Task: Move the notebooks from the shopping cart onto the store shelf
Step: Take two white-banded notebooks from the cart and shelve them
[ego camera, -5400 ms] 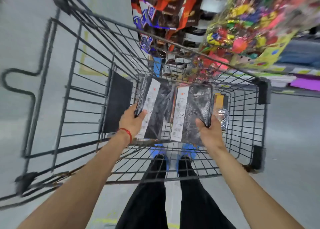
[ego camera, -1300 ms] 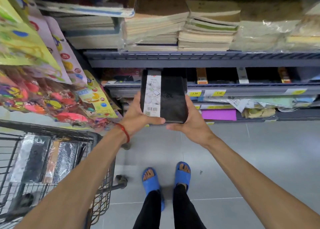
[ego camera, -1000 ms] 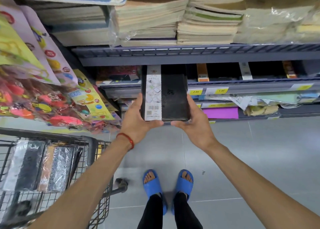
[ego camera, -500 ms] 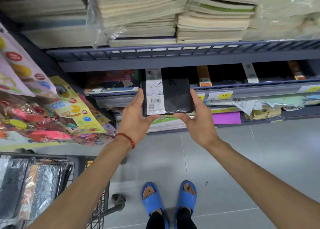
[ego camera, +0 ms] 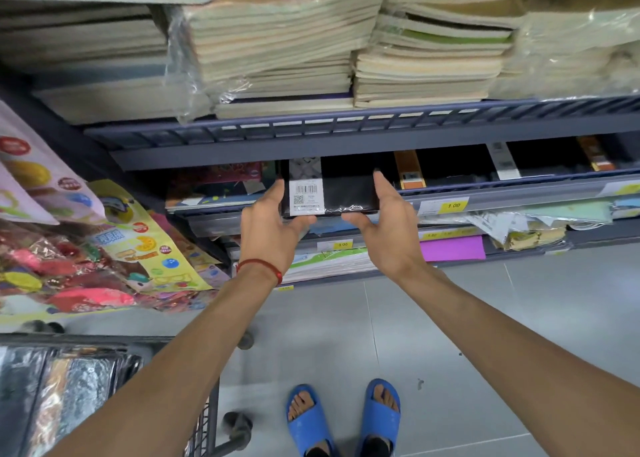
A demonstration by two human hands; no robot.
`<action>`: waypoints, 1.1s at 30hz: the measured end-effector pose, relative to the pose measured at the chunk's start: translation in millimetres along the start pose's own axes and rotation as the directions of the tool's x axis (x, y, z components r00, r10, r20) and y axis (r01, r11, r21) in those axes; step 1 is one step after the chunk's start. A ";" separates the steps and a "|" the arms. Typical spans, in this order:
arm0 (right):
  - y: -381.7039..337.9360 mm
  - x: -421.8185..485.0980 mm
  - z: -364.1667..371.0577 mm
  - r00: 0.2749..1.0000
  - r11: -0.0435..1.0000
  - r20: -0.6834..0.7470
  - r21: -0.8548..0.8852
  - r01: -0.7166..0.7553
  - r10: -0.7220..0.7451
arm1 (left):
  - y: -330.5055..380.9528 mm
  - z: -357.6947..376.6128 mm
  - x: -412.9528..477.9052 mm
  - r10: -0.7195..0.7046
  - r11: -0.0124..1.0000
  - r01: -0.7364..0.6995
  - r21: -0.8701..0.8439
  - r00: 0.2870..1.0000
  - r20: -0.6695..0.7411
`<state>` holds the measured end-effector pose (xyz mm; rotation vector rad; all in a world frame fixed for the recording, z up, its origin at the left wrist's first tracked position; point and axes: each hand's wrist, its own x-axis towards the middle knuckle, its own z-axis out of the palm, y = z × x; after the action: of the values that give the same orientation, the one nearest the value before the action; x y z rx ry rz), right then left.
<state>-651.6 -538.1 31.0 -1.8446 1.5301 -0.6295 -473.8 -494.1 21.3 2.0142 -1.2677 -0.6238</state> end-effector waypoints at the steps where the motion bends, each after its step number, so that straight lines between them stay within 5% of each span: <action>1: 0.7 2.8 2.8 1.000 1.000 0.002 -0.023 0.015 -0.015 | 1.6 -0.3 0.9 0.018 1.000 -0.018 0.003 1.000 -0.001; 6: -2.5 4.1 10.2 0.999 0.961 0.043 -0.277 0.010 0.002 | 1.9 1.2 5.4 0.056 0.997 -0.056 0.058 0.998 -0.005; 13: -5.3 -16.4 2.6 1.000 0.974 -0.028 -0.227 -0.013 0.007 | 4.7 -5.2 -9.5 0.019 0.995 -0.021 0.102 1.000 0.017; 19: -22.1 -69.1 -15.8 0.986 0.912 -0.055 -0.390 0.126 -0.160 | 4.1 -36.3 -57.7 0.103 0.979 -0.109 0.175 0.994 0.039; 25: -44.8 -118.1 -38.8 0.957 0.787 0.068 -0.554 0.271 -0.282 | 7.7 -75.0 -118.0 0.173 0.779 -0.216 0.588 0.976 0.128; 33: -85.6 -210.2 -75.0 0.867 0.651 0.251 -0.578 0.491 -0.431 | 36.7 -133.5 -238.2 0.163 0.674 -0.160 0.722 0.984 0.066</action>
<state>-691.3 -336.8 153.5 -2.7963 1.2837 -0.2320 -501.5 -250.9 147.7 2.4615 -1.8755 0.0123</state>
